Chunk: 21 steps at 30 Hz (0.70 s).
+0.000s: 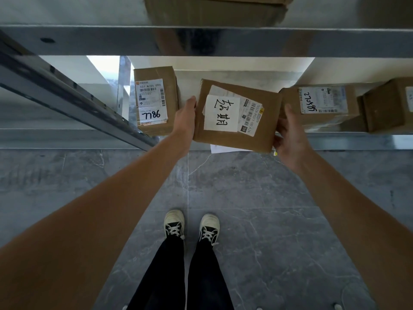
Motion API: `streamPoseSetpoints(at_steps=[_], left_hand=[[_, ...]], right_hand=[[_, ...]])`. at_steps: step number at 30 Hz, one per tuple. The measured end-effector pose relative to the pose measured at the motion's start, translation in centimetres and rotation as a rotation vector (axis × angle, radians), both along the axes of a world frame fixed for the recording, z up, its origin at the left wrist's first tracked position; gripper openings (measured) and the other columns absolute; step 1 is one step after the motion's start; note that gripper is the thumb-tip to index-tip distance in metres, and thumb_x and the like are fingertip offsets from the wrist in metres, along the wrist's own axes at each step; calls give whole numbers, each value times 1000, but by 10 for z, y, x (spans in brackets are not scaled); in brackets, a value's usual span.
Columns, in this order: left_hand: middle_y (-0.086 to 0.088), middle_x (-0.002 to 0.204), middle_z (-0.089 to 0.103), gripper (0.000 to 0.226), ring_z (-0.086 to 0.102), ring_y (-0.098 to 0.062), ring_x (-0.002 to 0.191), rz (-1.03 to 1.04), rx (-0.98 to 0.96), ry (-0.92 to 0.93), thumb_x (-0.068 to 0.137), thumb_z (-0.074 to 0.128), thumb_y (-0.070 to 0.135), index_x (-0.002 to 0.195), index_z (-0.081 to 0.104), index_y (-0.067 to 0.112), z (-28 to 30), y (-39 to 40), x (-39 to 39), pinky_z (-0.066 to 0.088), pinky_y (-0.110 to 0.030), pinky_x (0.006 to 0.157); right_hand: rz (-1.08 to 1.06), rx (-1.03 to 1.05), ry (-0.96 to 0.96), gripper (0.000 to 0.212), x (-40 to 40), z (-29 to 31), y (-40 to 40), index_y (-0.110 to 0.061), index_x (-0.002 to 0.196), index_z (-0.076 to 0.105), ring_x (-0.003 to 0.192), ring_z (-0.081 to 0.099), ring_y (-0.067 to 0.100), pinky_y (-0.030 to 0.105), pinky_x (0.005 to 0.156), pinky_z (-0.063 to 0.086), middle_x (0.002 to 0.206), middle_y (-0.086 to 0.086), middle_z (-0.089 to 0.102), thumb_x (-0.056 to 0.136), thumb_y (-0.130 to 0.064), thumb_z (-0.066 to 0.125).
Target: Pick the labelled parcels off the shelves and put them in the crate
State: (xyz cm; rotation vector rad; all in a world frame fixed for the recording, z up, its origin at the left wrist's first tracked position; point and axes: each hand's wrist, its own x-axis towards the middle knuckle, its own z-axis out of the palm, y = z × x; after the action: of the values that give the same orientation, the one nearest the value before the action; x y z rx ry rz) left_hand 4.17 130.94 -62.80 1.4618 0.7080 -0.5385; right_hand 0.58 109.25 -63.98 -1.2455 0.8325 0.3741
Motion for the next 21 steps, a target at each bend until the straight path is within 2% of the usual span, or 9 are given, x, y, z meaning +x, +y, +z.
streamPoseSetpoints(at_steps=[1,3,5,7,9,13,16,18,21], left_hand=[[5,83,67,38,63,-9,76,2,-1,-2,102,32,41,88,63,24,1,1,-1,51,-28,72],[1,103,68,43,64,-14,94,-2,-10,1,99,34,51,119,58,22,2,3,-4,51,-39,89],[-4,134,56,63,56,-26,118,-41,-18,23,92,33,67,145,32,32,-2,5,-9,42,-56,100],[-6,144,47,69,51,-33,123,-77,-35,66,86,29,76,147,18,46,-3,4,-16,43,-59,95],[-7,140,50,70,55,-32,117,-75,-63,129,85,27,79,146,17,47,-5,3,-24,51,-53,87],[-6,134,50,65,61,-31,106,-8,-117,130,85,39,73,139,22,39,-5,-1,-36,56,-52,83],[-7,131,49,66,56,-26,114,8,-85,54,87,45,65,134,24,23,-5,-8,-38,51,-50,94],[-7,131,49,73,52,-23,120,-12,-132,33,83,44,70,131,27,17,0,-14,-37,48,-46,98],[-5,135,50,105,48,-20,124,-107,-197,52,64,41,89,139,34,16,4,-18,-36,40,-42,102]], right_hand=[[-5,1,1,52,1,-1,1,-16,127,61,107,62,17,31,88,50,113,0,68,94,-55,48],[-15,-23,20,55,6,-3,2,-20,132,57,116,59,18,35,97,47,121,0,65,88,-54,58],[-19,-29,60,62,10,-2,3,-28,131,57,122,56,19,47,108,39,127,-3,64,76,-55,70],[17,-4,53,53,15,1,3,-32,120,63,117,60,21,55,109,34,119,-4,69,71,-49,76],[99,-55,11,39,19,5,1,-31,117,65,112,62,19,53,105,39,113,-4,71,79,-34,73],[68,-175,-73,54,20,13,-10,-19,130,58,98,65,12,33,84,51,108,-2,71,79,-27,76],[-81,-205,-125,69,16,14,-9,-14,133,50,96,68,12,25,68,54,117,3,68,74,-30,81],[-243,-163,-142,72,14,14,0,-12,130,45,100,69,17,30,75,58,118,7,67,71,-28,84],[-400,-89,-105,68,9,15,17,-14,127,43,97,71,21,41,80,60,114,8,68,74,-30,83]])
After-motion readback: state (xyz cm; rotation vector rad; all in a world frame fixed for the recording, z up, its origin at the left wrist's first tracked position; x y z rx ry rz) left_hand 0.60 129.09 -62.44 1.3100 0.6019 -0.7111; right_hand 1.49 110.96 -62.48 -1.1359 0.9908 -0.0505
